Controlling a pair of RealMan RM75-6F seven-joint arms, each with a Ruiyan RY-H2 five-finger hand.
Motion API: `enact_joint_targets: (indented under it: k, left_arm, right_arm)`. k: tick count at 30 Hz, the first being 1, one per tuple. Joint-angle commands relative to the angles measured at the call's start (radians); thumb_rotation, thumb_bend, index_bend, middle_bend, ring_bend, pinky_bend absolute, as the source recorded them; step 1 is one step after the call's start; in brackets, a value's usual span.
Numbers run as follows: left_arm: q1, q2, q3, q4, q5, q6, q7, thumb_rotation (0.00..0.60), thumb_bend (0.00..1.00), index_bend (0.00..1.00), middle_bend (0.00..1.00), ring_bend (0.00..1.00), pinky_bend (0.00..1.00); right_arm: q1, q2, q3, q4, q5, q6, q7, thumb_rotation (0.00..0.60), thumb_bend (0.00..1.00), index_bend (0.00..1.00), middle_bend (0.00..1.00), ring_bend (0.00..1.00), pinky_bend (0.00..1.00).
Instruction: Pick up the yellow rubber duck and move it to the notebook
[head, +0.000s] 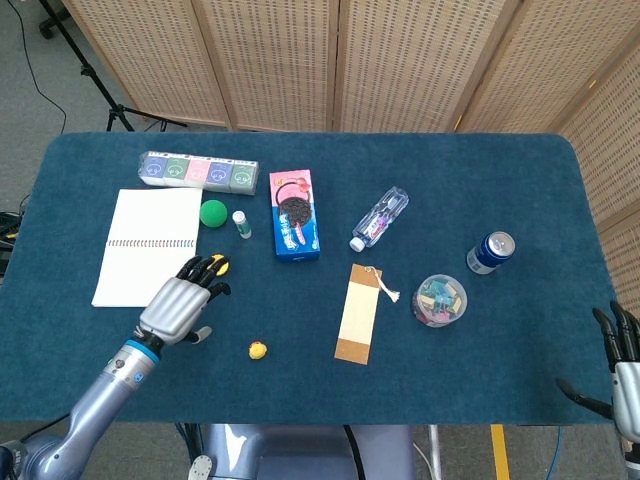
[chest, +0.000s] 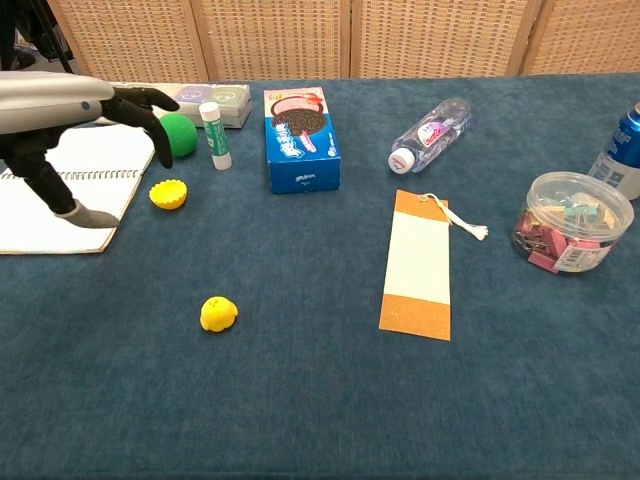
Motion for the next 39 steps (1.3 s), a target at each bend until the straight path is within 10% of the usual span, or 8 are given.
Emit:
enact_joint_targets:
  k: [1, 39]
  left_arm:
    - [-0.067, -0.052, -0.008, 0.000, -0.100, -0.010, 0.064, 0.600, 0.23, 0.35, 0.00, 0.00, 0.00]
    - [-0.296, -0.275, 0.138, 0.028, -0.362, 0.146, 0.302, 0.600, 0.25, 0.46, 0.00, 0.00, 0.00]
  right_arm:
    - [-0.003, 0.004, 0.000, 0.001, 0.003, 0.003, 0.010, 0.600, 0.00, 0.03, 0.00, 0.00, 0.00]
    - [-0.021, 0.017, 0.002, 0.011, -0.001, 0.022, 0.055, 0.600, 0.00, 0.03, 0.00, 0.00, 0.00]
